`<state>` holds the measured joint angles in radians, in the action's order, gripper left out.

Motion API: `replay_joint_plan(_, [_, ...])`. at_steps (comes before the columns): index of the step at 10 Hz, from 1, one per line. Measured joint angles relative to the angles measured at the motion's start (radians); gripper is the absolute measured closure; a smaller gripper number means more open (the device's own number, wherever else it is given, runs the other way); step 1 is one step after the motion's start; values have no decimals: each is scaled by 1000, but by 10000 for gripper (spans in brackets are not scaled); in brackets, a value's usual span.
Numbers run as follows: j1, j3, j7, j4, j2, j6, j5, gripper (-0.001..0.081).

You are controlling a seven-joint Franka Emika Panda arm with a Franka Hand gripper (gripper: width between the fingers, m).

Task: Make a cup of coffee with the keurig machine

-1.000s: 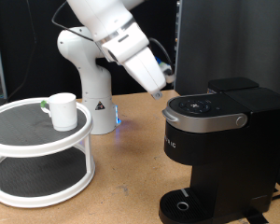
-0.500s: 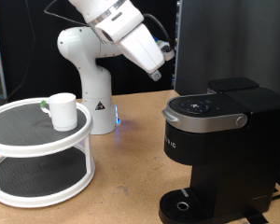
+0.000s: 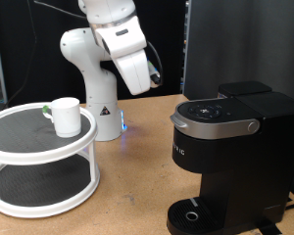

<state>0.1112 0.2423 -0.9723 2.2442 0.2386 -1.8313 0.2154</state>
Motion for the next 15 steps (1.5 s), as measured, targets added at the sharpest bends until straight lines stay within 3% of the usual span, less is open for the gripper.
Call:
replay_joint_plan(2, [-2, 2, -5, -6, 0, 19, -21, 799])
replay_joint_plan(5, [-9, 9, 181, 84, 30, -188, 156, 799])
replay_joint_plan(8, [-48, 44, 354, 138, 100, -201, 309, 799])
replay_joint_plan(9, [-47, 40, 349, 140, 98, -215, 300, 799])
replay_joint_plan(11, [-45, 12, 466, 179, 98, -380, 414, 799])
replay_joint_plan(12, [-46, 13, 513, 190, 100, -400, 486, 799])
replay_joint_plan(13, [-50, 27, 528, 191, 107, -381, 515, 799])
replay_joint_plan(15, [-60, 97, 444, 180, 139, -218, 506, 799])
